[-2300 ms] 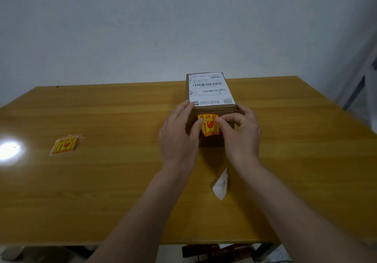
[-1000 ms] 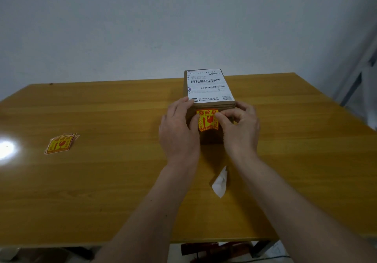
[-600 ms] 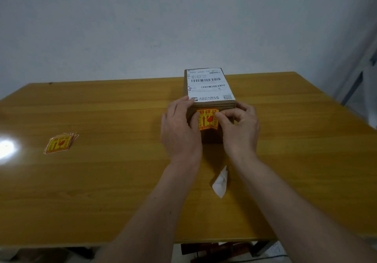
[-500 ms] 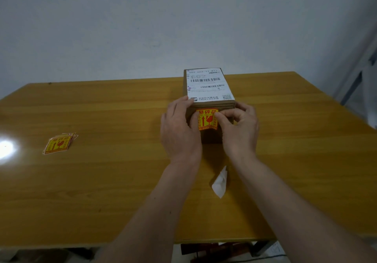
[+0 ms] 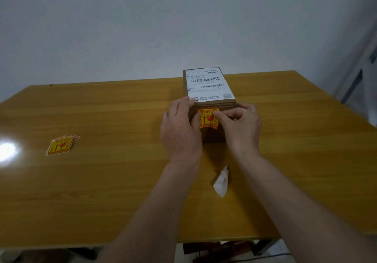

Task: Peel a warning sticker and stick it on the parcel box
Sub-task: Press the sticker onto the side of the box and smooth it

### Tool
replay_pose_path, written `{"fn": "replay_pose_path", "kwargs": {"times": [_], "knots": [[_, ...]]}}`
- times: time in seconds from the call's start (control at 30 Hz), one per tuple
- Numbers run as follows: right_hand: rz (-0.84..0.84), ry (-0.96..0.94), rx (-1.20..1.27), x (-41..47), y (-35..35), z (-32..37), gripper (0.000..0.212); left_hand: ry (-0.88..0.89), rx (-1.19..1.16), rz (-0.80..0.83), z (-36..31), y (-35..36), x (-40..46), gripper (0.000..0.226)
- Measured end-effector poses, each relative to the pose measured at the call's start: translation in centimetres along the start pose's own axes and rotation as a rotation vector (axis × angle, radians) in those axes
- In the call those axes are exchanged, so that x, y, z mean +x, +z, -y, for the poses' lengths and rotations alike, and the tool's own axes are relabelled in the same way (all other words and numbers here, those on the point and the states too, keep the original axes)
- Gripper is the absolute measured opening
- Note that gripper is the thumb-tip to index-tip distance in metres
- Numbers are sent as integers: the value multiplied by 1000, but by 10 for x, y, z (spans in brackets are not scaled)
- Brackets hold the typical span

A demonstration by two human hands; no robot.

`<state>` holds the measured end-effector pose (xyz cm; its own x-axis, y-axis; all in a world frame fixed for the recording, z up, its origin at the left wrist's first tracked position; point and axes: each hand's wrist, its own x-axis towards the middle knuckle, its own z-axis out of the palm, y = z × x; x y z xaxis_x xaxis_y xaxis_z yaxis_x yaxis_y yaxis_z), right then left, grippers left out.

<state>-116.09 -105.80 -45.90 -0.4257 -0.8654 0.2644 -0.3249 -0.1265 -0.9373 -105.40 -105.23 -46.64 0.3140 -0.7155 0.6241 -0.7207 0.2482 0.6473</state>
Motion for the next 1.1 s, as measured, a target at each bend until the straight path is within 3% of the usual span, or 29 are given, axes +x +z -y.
{"fn": "replay_pose_path", "kwargs": {"times": [0.33, 0.47, 0.57, 0.63, 0.73, 1.1], "knots": [[23, 19, 34, 0, -4, -2, 14, 7, 9, 5, 0, 1, 0, 29], [-69, 118, 174, -3, -15, -5, 30, 10, 4, 11, 2, 0, 1, 30], [-111, -130, -9, -10, -23, -2, 45, 11, 1, 13, 2, -1, 0, 30], [-12, -318, -184, -8, -19, 4, 59, 8, 0, 13, 1, 0, -1, 30], [141, -381, -348, 6, -6, 10, 71, 4, -3, 15, 2, -1, 1, 30], [189, -307, -156, 23, -6, 2, 43, 27, -14, 9, 3, 1, 0, 30]]}}
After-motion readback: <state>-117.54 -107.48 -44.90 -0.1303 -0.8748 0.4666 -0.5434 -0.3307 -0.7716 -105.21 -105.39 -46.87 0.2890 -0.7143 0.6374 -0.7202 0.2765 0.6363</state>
